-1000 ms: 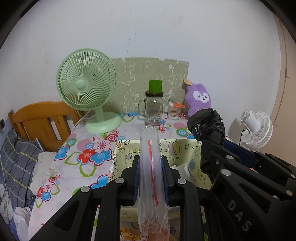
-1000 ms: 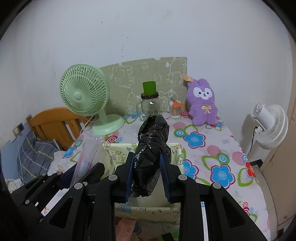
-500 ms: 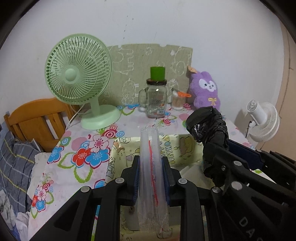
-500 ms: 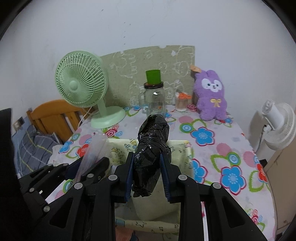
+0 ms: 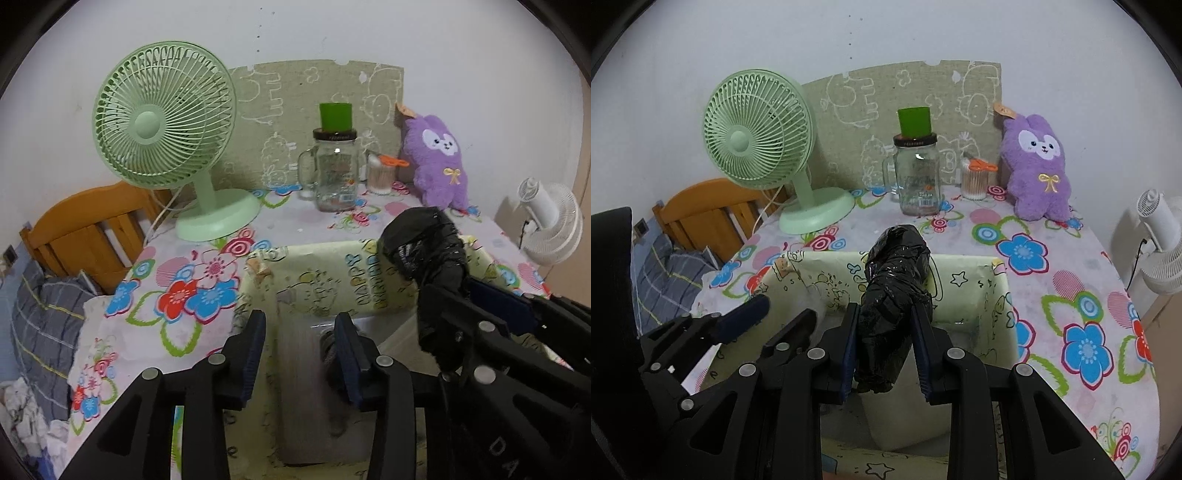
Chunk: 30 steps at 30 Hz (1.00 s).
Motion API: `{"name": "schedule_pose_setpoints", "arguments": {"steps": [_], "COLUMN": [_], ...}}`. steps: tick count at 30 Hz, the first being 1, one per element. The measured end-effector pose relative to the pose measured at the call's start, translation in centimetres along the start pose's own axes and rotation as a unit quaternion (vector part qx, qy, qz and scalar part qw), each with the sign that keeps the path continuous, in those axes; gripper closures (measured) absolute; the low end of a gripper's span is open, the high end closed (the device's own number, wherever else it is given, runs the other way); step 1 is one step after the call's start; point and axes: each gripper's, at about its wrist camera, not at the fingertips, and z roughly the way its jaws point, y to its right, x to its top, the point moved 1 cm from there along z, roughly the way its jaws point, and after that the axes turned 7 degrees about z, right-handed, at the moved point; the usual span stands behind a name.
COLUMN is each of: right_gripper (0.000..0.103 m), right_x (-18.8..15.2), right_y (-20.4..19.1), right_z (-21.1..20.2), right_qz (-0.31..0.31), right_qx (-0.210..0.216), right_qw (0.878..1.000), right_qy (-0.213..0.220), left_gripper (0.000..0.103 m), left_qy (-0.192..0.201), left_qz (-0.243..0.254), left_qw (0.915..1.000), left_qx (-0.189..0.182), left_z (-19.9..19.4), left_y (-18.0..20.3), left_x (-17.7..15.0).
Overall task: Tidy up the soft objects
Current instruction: 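Lower the straw bag and black item into the box and open both tools, then withdraw both tools from the box back toward the remaining items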
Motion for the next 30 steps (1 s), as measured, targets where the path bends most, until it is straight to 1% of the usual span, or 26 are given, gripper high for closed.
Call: {"name": "schedule_pose_setpoints", "arguments": {"steps": [2,6,10,12,13,14,15,17,22,26,30], "right_gripper": [0.072,0.072,0.071,0.063,0.051,0.034,0.028,0.025,0.023,0.017,0.016], "right_x": [-0.1,-0.4,-0.5,-0.5,-0.5,-0.5,-0.5,-0.5,-0.4,-0.4,-0.4], "right_y": [0.0,-0.1,-0.1,-0.1,-0.1,-0.2,-0.2,-0.3,-0.2,-0.2,-0.2], "right_z": [0.1,0.2,0.2,0.1,0.0,-0.2,-0.4,-0.9,-1.5,-2.5,-3.5], "right_qz": [0.003,0.002,0.000,-0.002,-0.002,-0.003,-0.004,-0.007,-0.006,-0.007,-0.008], "right_qx": [-0.003,-0.001,0.002,0.014,0.017,0.018,0.017,0.011,0.011,0.009,0.008], "right_qw": [1.000,1.000,1.000,1.000,1.000,1.000,1.000,1.000,1.000,1.000,1.000], "right_qy": [0.000,0.000,-0.003,-0.004,-0.005,-0.003,0.001,0.011,0.011,0.019,0.026], "left_gripper": [0.062,0.046,0.042,0.040,0.040,0.040,0.040,0.038,0.033,0.031,0.027], "left_qy": [0.000,0.001,0.001,0.000,0.000,0.001,0.002,0.003,0.010,0.015,0.024], "left_qz": [0.003,0.013,0.018,0.016,0.016,0.015,0.013,0.014,0.011,0.006,0.004], "left_qw": [1.0000,0.9998,0.9997,0.9997,0.9996,0.9996,0.9996,0.9996,0.9997,0.9997,0.9996], "left_qx": [-0.001,-0.014,-0.017,-0.021,-0.021,-0.023,-0.024,-0.023,-0.017,-0.018,-0.017], "left_z": [-0.1,-0.4,-0.8,-0.9,-1.0,-1.1,-1.2,-1.5,-2.3,-3.0,-4.0], "left_y": [-0.1,0.3,0.6,0.5,0.4,0.4,0.3,0.4,0.5,0.5,0.6], "left_x": [-0.1,-0.4,-0.5,-0.5,-0.5,-0.6,-0.6,-0.6,-0.6,-0.6,-0.7]}}
